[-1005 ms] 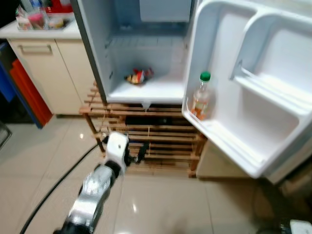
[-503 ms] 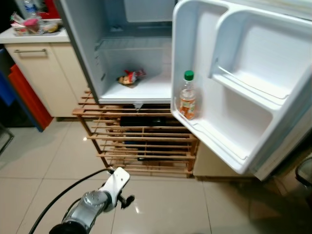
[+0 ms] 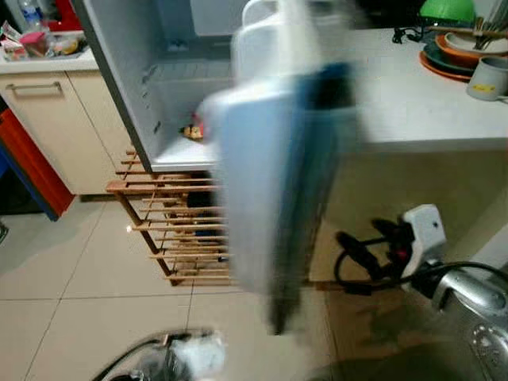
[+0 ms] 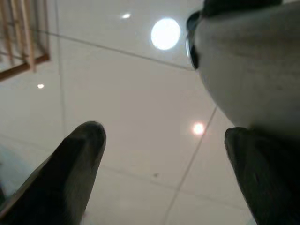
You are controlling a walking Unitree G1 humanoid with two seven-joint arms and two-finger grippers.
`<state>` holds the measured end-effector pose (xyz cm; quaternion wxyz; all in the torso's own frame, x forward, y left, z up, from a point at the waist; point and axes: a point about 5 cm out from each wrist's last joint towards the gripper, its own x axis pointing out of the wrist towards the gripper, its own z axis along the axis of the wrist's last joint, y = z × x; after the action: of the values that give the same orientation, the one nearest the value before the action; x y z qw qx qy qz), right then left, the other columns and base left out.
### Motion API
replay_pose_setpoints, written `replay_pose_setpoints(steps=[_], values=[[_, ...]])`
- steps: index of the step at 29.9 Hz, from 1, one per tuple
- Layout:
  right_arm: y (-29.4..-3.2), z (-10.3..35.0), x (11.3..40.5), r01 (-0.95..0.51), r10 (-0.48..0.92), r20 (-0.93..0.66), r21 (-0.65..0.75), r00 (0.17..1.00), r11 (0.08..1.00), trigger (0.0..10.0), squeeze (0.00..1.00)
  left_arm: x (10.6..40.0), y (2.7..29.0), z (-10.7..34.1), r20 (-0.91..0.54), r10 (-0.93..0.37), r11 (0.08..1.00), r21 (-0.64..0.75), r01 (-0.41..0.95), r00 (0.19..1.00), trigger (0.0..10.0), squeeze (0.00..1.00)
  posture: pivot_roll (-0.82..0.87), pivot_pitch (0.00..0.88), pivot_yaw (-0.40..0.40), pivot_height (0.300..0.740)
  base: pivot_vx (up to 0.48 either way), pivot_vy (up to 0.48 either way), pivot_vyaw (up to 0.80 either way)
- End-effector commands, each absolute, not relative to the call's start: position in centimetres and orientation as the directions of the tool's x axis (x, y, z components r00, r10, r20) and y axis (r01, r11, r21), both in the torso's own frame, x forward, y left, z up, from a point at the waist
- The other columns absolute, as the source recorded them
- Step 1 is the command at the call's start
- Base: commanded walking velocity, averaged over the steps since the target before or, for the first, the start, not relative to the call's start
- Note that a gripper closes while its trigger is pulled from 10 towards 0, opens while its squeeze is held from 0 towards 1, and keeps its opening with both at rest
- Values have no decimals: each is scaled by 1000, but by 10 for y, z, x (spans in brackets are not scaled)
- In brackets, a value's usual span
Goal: Restocking fridge
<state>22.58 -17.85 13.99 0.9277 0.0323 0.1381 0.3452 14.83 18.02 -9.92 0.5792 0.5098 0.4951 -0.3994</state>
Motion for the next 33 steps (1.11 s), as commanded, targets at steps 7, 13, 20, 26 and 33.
replay_pose_setpoints(steps=[7, 13, 20, 26, 33], values=[[-230, 104, 270, -140, 129, -325, -8, 937, 990, 10000, 0, 164, 110, -95, -947, -134, 423, 213, 881, 293, 10000, 0, -242, 0, 41, 740, 0, 0, 0], [-215, 90, 279, -25, 4, -281, -72, 960, 997, 10000, 0, 225, 32, -48, -742, -353, 709, 185, 680, 570, 10000, 0, -207, 0, 43, 740, 0, 0, 0], [-197, 69, 274, -77, 46, -298, -93, 953, 993, 10000, 0, 270, -42, 29, -408, -448, 861, 44, 507, 795, 10000, 0, -194, 0, 9, 740, 0, 0, 0], [-201, 73, 276, -53, 32, -238, -82, 971, 995, 10000, 0, 316, 168, 94, 37, -135, 991, 8, 135, 990, 10000, 0, -198, 0, -3, 740, 0, 0, 0], [-204, 79, 280, -19, 4, -182, -78, 983, 997, 10000, 0, 322, 156, 97, 23, -119, 993, 20, 119, 993, 10000, 0, -212, 0, 26, 740, 0, 54, 0]])
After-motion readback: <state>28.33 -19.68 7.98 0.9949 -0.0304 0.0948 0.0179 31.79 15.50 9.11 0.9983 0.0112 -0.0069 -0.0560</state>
